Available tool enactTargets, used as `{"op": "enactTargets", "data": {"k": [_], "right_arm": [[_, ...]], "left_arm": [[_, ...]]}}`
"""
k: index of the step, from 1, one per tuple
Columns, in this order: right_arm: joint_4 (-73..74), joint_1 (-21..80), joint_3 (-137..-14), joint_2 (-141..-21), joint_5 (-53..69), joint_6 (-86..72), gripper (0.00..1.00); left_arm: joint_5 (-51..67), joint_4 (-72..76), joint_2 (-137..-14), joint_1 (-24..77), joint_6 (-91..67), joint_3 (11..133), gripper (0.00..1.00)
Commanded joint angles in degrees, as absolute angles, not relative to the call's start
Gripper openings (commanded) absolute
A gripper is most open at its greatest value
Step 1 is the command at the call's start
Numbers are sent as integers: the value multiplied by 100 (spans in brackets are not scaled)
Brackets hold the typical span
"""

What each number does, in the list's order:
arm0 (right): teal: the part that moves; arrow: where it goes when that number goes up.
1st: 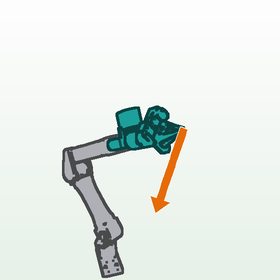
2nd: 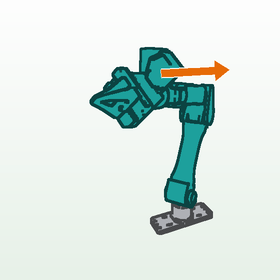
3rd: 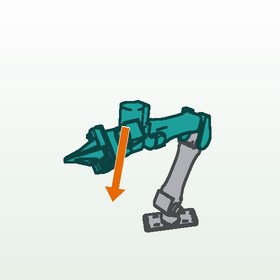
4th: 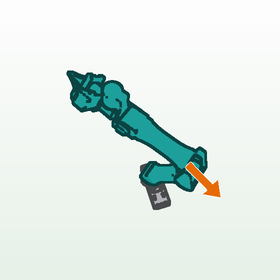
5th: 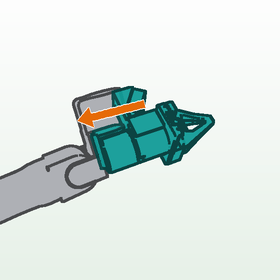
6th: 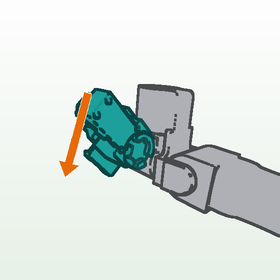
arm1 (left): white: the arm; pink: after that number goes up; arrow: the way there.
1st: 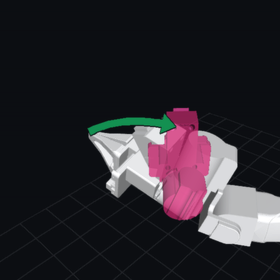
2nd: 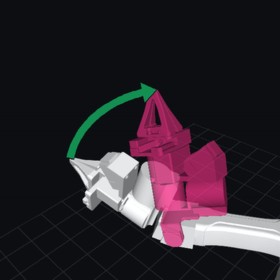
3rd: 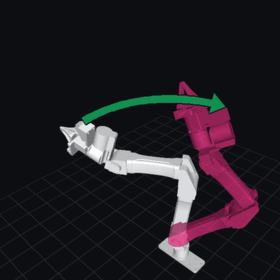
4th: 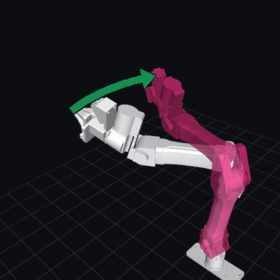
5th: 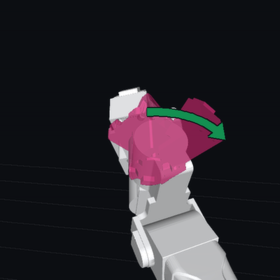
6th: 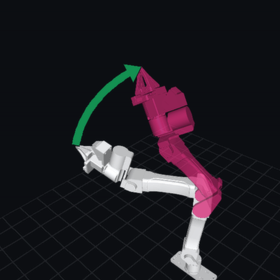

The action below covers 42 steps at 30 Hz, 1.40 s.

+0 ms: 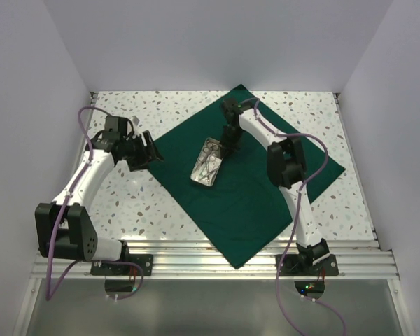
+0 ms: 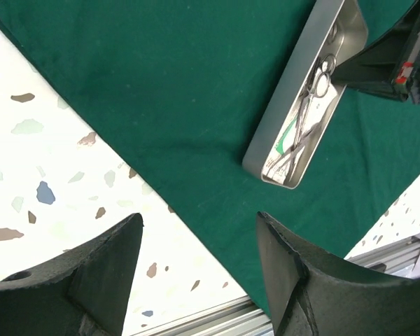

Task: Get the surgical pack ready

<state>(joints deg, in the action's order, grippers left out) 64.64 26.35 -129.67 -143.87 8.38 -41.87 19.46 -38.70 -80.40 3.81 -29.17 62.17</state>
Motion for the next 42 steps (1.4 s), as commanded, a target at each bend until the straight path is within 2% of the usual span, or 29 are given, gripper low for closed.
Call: {"op": "enactTargets", "data": {"k": [1,3,10,15,25,35,42], "right_arm": [[6679,2637,-12570,-13722,704,-5123,0],[6697,2637,-12332,-13501,668,-5517,0],[6407,2593,-10330,-12086,414,-7073,0],[6048,2540,-9432,-11278,290,-8408,0],[4704,2558,-7385,-10433,202,-10985,0],[4413,2514,-6935,-10337,53,-11522,0],[4737,2347,-7110,-10424,18,-11049,0]], "left_arm": [[1872,-3937,-7734,343,-3155,6188,70],[1758,-4182,-7752,343,-3252,6284,70],[1415,-4517,-7576,343,-3489,6574,71],[1117,-4519,-7498,343,-3612,6338,70],[747,-4351,-7330,343,-3709,6047,70],[818,-4280,-7515,343,-3665,6003,70],[861,-4236,-7602,343,-3639,6038,70]]}}
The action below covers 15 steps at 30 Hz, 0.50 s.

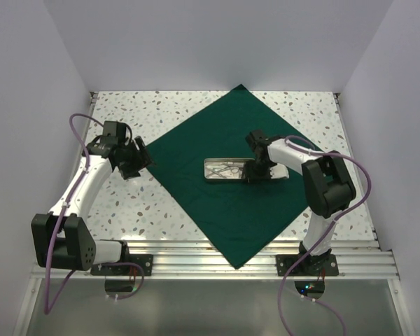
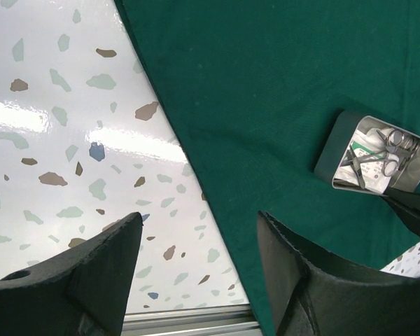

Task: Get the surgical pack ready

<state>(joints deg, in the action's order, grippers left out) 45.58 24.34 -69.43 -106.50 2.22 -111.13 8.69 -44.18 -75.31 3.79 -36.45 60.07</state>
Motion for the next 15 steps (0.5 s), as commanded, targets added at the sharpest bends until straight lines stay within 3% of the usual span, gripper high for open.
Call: {"op": "enactTargets", "data": {"k": [1,11,15], "right_arm": [[4798,2321,-7136,-10424,-104,-10996,0],[5088,2197,-7215,-10424,-255,-10592,0],[5107,2197,-7269,-10415,-237,-10503,10]], "left_arm": [[870,-4228,-7629,343,-3639,6038,70],[1010,-4113,-7673,343,-3577,5933,70],[1090,-4096,-7682,343,-3533,5906,70]]}}
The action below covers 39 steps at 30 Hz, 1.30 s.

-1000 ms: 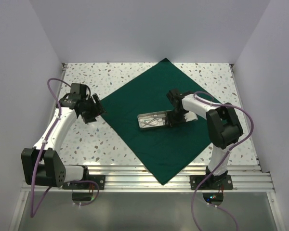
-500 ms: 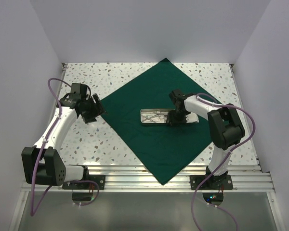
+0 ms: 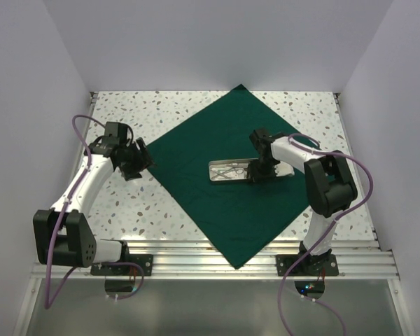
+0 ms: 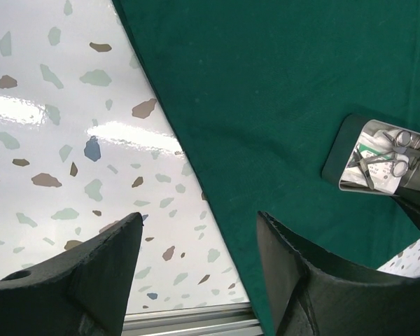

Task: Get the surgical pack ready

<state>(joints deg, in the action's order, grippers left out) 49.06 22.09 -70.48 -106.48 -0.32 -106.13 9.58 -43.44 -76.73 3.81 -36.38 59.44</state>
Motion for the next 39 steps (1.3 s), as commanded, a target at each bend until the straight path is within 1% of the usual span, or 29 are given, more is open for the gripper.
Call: {"op": "enactTargets", "data": {"k": [1,5,8,11,14,16,17,18,20,22,24,25,27,28,29,30,31,34,37,39], "right_arm": [[5063,2189,-7260,-10389,-220,-10503,12],[4940,2180,-7207,-10336,-115,-10687,13],[4843,2197,-7137,-10310,-26,-10828,10],[4825,2180,-7102,-10301,-9,-10811,10],[4799,2171,-6997,-10187,-17,-10740,15],[4816,2136,-6944,-10046,-35,-10679,21],[4886,2136,-6935,-10020,-44,-10592,24],[4913,2092,-6943,-10002,-18,-10539,31],[5009,2039,-7030,-9958,-18,-10240,34],[5150,2004,-7197,-9923,-96,-9898,36],[5404,1960,-7627,-9949,-367,-8968,36],[5492,1951,-7803,-10045,-413,-8130,36],[5537,1925,-8426,-10229,-265,-7072,37],[5763,1934,-8698,-10378,-229,-6031,38],[5722,1934,-9075,-10510,-107,-5507,39],[5687,2012,-9175,-10512,-10,-5050,40],[5600,2039,-9228,-10468,148,-4271,41],[5502,2065,-9088,-10301,797,-2968,44],[5782,2153,-8825,-10073,792,-2096,46],[5880,2232,-8553,-9845,634,-1873,47]], "left_arm": [[1099,-4087,-7673,343,-3516,5889,70],[1160,-4069,-7690,343,-3524,5836,70],[1178,-4061,-7708,343,-3524,5836,70],[1195,-4052,-7708,334,-3516,5854,70],[1187,-4043,-7717,343,-3472,5880,70],[1256,-4017,-7743,343,-3445,5880,70],[1309,-3982,-7752,343,-3419,5871,70],[1353,-3947,-7778,343,-3393,5854,70],[1502,-3833,-7831,343,-3358,5853,70],[1722,-3701,-7980,352,-3296,5906,67],[1828,-3613,-8207,352,-3270,5976,63],[1880,-3551,-8296,360,-3270,6011,60],[1960,-3446,-8585,395,-3261,6125,53],[1960,-3445,-8709,422,-3252,6187,52],[1925,-3454,-8832,457,-3261,6257,52],[1899,-3472,-9077,535,-3287,6406,52],[1855,-3480,-9201,588,-3305,6486,53],[1618,-3621,-9746,773,-3445,6863,56],[1276,-3726,-10326,870,-3612,7259,57],[1178,-3901,-10868,870,-3700,7653,58]]}}
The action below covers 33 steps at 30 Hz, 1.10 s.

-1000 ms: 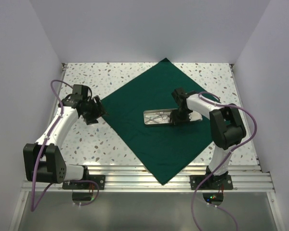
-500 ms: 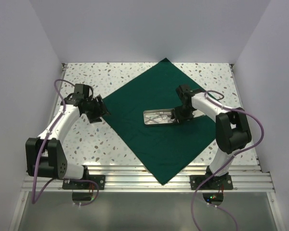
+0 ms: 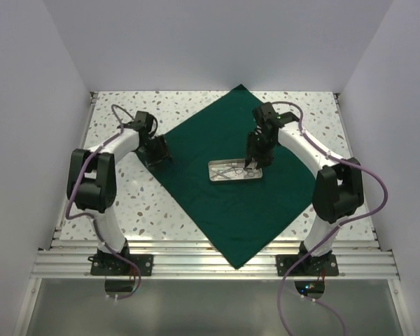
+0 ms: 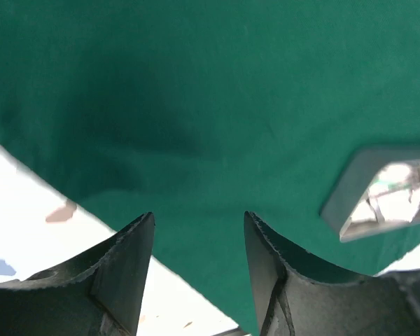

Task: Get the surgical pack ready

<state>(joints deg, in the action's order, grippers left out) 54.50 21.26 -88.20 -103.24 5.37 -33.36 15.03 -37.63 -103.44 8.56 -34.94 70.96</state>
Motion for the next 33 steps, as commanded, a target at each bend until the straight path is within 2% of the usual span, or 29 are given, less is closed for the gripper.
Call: {"op": "enactTargets", "data": {"k": [1,7,11,23,33], "right_arm": [[5915,2250,-8456,-9765,546,-1794,48],[5985,2434,-8007,-9299,474,-1390,59],[6038,2890,-7928,-9211,361,-1336,64],[5924,4428,-6761,-8491,509,-1274,67],[5090,6159,-5767,-7920,1266,-2038,65]], "left_arm": [[1108,-3972,-11055,870,-3683,7794,58],[730,-4886,-12304,800,-3586,8499,59],[598,-4843,-12384,607,-3437,8062,59],[123,-4729,-12120,-334,-2787,7656,59],[808,-4895,-11515,-343,-2602,8147,62]]}}
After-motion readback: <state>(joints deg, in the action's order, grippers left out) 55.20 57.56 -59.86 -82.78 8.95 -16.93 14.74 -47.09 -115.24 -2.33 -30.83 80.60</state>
